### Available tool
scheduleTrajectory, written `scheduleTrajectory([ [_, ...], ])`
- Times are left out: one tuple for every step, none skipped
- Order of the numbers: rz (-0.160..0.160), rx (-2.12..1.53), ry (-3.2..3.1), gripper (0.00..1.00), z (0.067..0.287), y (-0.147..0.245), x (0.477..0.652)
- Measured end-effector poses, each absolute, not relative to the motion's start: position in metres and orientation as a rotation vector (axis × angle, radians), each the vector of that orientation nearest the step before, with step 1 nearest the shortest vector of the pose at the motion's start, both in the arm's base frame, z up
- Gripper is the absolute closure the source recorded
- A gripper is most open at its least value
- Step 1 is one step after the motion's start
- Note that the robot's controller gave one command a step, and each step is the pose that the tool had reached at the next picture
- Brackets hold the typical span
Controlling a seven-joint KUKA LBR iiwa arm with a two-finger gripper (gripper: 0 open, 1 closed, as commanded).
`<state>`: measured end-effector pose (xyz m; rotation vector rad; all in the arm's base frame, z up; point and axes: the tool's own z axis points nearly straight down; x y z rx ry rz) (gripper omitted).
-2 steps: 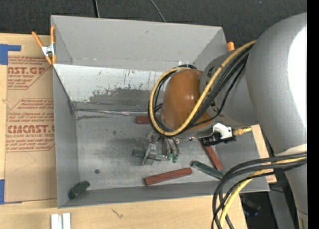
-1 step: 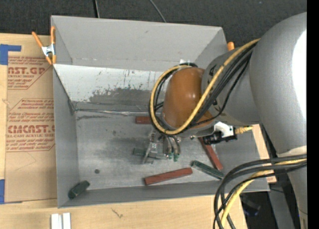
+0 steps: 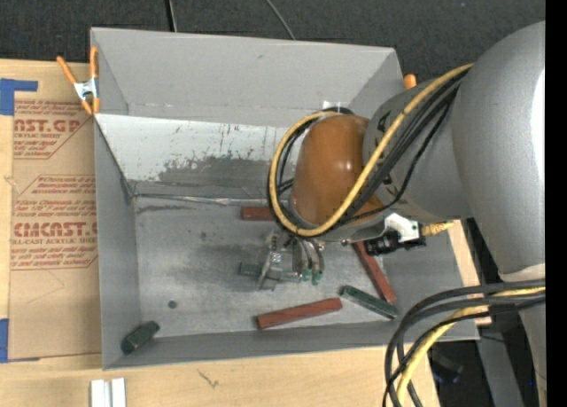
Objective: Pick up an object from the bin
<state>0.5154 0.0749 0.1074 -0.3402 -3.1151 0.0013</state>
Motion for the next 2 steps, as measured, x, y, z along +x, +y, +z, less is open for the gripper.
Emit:
scheduleTrajectory([
  [0.001, -0.34, -3.115, 1.0, 0.129, 0.075, 0.515],
  [-0.001, -0.34, -3.12, 1.0, 0.151, 0.075, 0.517],
])
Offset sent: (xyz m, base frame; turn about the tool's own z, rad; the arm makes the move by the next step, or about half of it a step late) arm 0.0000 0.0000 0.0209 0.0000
